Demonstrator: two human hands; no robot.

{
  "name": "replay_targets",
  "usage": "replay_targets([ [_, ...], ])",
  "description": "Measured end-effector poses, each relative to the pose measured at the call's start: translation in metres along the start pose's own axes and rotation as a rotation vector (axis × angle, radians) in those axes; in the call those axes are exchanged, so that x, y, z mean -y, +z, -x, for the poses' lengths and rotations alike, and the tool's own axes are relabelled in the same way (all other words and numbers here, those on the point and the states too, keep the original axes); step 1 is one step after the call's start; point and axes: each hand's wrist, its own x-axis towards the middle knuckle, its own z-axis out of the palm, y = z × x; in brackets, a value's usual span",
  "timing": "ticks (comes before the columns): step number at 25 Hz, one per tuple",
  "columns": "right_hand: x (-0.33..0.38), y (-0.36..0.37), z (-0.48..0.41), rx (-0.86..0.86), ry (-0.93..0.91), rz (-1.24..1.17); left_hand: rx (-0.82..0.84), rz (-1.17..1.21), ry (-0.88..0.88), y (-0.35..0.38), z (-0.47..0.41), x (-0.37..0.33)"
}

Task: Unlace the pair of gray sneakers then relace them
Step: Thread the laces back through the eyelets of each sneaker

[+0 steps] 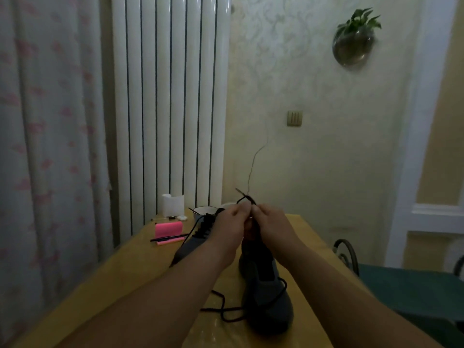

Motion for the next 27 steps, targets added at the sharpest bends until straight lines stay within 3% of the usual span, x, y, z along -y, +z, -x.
replay_targets([
  [9, -0.031, -0.009, 0.023, 0.166, -0.025, 0.256, 0.025, 0.084, -0.030, -0.007, -0.010, 0.004],
  [24, -0.031, -0.024, 0.023, 0.303, 0.083, 0.353, 0.050, 0.055, 0.040, -0.008, -0.019, -0.001],
  [27, -0.016, -0.029, 0.020, 0.211, 0.010, 0.328, 0.060, 0.030, 0.033, -0.009, -0.019, 0.001],
])
